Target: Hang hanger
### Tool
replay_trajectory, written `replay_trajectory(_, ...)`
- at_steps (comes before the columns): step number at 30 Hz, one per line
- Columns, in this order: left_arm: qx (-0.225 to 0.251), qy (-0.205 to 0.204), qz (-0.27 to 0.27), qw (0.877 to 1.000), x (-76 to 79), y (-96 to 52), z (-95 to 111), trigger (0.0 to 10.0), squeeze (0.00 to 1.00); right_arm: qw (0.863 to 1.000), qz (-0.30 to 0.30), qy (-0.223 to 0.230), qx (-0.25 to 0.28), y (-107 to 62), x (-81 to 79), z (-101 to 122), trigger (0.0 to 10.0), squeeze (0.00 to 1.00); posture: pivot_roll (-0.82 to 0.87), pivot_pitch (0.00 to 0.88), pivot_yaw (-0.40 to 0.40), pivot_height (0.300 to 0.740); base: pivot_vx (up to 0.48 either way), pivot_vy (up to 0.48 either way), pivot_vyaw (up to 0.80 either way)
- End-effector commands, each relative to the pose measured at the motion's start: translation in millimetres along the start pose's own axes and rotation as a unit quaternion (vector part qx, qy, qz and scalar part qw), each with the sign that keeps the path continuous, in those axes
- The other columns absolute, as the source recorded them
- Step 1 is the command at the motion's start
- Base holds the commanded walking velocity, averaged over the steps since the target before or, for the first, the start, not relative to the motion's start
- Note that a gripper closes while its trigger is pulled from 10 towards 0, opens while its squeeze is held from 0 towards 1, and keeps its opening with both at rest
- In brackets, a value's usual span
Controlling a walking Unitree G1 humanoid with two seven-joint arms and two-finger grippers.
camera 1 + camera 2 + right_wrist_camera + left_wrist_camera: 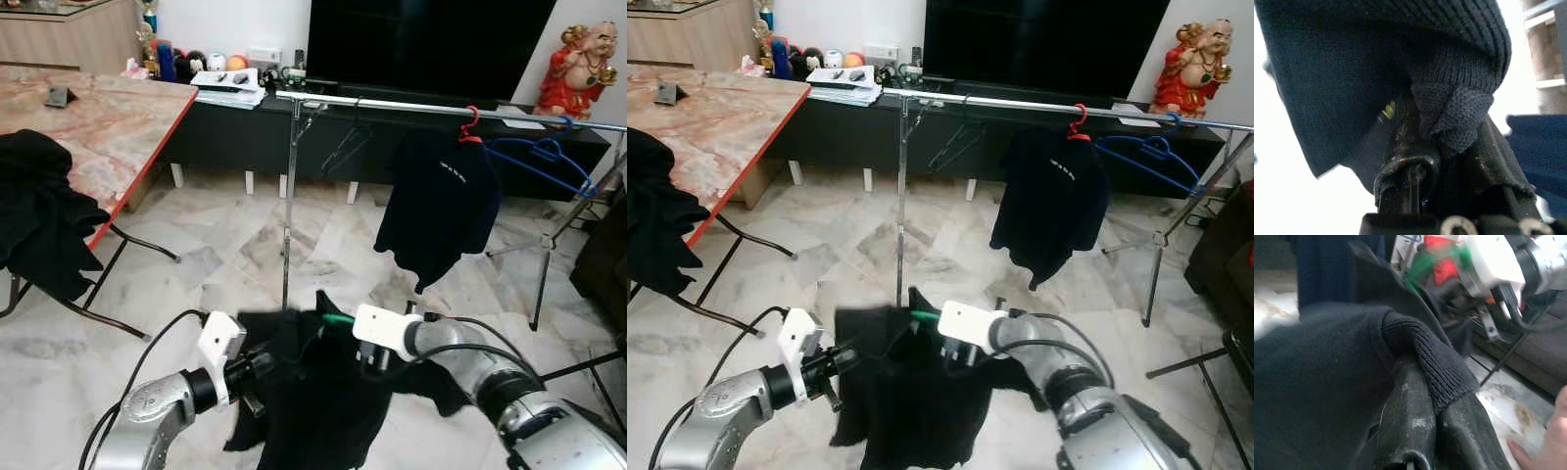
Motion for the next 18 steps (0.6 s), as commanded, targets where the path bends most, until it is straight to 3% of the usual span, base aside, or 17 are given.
replay_trajectory(1, -0.009, 0.003, -0.031, 0.999, 14.1, 6.8, -1.9, 0.0, 0.00, 0.999, -0.022, 0.039, 0.023, 0.0, 10.5, 9.6, 0.0, 0.00, 0.07, 0.036, -0.106, 0.740, 0.000, 0.000, 0.00)
replay_trajectory(5, -0.023, 0.000, -0.047, 0.999, 22.9, 12.8, -7.6, 0.0, 0.00, 0.992, -0.012, 0.104, 0.074, 7.9, 2.1, 34.2, 0.0, 0.00, 0.07, 0.036, -0.102, 0.740, 0.000, 0.000, 0.00)
replay_trajectory(10, -0.024, -0.004, -0.079, 0.997, 40.5, 23.4, -4.4, 0.0, 0.00, 0.988, -0.013, 0.132, 0.079, 18.9, -11.8, 49.8, 0.0, 0.00, 0.06, 0.036, -0.101, 0.740, 0.000, 0.000, 0.00)
replay_trajectory(17, -0.047, 0.009, -0.086, 0.995, 45.4, 28.2, -12.8, 0.0, 0.00, 0.977, -0.041, 0.187, 0.094, 21.6, -3.3, 60.9, 0.0, 0.00, 0.06, 0.036, -0.101, 0.740, 0.000, 0.000, 0.00)
replay_trajectory(18, -0.055, 0.003, -0.093, 0.994, 47.9, 26.9, -17.0, 4.8, 1.00, 0.976, -0.046, 0.190, 0.095, 20.8, 0.3, 61.2, 0.0, 0.00, 0.07, 0.034, -0.096, 0.740, 0.000, 0.000, 0.00)
Point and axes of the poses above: a point about 5 cm out from each wrist's last joint towards the gripper, its own y axis pointing out of the wrist towards the gripper, its own z axis along the axis of the wrist's last joint, x = y × z, the point moved 6 cm from there along y, pointing out of the wrist towards the gripper, and after that the axes turned 15 degrees about -y, right-handed, at the moved point
